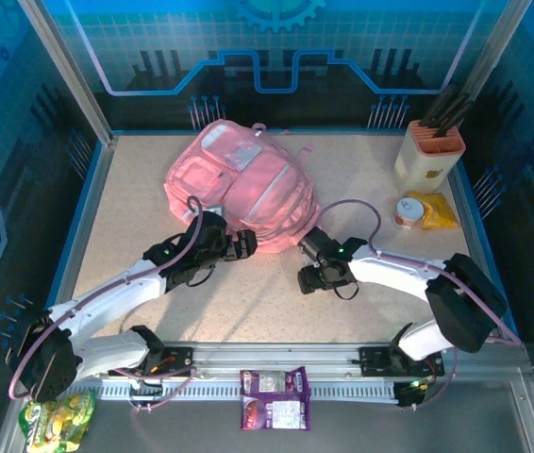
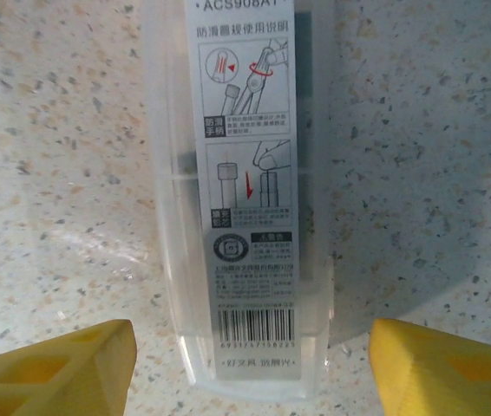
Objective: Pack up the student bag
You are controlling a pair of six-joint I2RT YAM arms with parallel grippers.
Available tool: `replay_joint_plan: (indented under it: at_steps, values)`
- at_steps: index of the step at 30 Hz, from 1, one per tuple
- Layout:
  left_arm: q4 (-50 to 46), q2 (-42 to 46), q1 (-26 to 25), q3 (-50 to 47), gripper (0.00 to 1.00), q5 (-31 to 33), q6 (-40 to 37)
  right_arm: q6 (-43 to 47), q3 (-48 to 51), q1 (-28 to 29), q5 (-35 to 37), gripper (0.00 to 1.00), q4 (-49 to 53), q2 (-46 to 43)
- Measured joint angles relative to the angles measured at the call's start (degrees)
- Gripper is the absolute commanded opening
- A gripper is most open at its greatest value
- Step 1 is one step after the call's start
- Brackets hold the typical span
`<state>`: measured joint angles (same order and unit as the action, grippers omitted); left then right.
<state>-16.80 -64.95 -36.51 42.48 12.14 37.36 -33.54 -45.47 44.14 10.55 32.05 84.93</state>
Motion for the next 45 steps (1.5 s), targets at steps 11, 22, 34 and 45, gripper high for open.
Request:
replay_joint_plan:
  at_steps: [11, 22, 34, 45]
  values:
    - [0.2, 0.0, 0.4, -1.8, 0.99, -1.1, 0.2, 0.9, -0.1, 1.2, 2.3, 0.58, -0.8, 3.7]
    - [0.8, -1.2, 0.8, -1.8, 0.99, -1.6, 0.0, 3.5, 1.7, -0.3, 0.5, 0.47, -2.4, 1.4]
    - [0.9, -8.9, 0.8, 9.4, 0.99, -3.2, -9.5, 8.0, 4.7, -8.2, -5.0, 0.45, 1.9, -16.9]
    - [0.8, -32.0, -1.9, 30.8, 0.99, -0.3, -31.1, 11.8, 0.5, -14.2, -11.3, 0.45, 6.1, -18.5]
